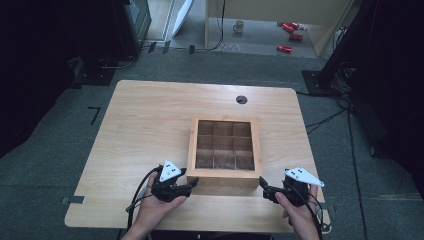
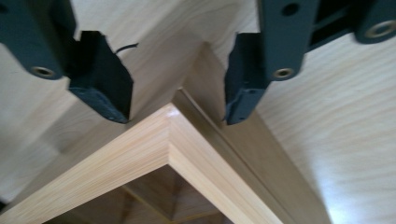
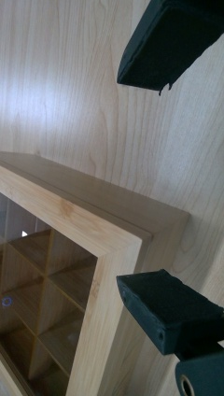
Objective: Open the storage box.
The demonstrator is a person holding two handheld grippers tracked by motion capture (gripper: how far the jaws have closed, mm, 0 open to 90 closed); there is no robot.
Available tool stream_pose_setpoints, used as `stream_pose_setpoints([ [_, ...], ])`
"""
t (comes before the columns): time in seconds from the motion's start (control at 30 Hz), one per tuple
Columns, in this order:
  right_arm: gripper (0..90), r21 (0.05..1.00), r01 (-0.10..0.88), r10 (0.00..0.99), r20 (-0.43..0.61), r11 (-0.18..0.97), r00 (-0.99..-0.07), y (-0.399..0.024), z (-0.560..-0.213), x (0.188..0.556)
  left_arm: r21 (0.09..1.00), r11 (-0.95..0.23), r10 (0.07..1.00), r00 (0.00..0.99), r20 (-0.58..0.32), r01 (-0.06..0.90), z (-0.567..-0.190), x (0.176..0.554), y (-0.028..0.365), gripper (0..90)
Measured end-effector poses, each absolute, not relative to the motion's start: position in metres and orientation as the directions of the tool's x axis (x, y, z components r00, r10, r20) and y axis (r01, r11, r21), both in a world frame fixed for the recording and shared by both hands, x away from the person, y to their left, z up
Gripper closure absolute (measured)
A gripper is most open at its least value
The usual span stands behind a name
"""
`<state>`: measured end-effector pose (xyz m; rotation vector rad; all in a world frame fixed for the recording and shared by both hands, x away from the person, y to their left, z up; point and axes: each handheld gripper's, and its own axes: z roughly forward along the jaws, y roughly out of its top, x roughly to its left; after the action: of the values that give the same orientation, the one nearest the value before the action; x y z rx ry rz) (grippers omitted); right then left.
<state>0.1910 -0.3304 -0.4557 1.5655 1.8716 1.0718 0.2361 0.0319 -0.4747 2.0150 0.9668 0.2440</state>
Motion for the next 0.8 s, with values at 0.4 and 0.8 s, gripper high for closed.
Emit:
stream_pose_setpoints([
  [0.4,4.7,0.802,0.595,0.956,0.124,0.062,-0.266,-0.321,-0.459,0.193,0.783,-0.327,0.704,0.69,-0.172,0.529,-0.475,0.235,0.036,50.0],
  [0.8,4.7,0.808,0.582,0.942,0.118,0.093,-0.315,-0.313,-0.46,0.192,0.799,-0.342,0.702,0.7,-0.132,0.494,-0.469,0.233,0.035,50.8],
])
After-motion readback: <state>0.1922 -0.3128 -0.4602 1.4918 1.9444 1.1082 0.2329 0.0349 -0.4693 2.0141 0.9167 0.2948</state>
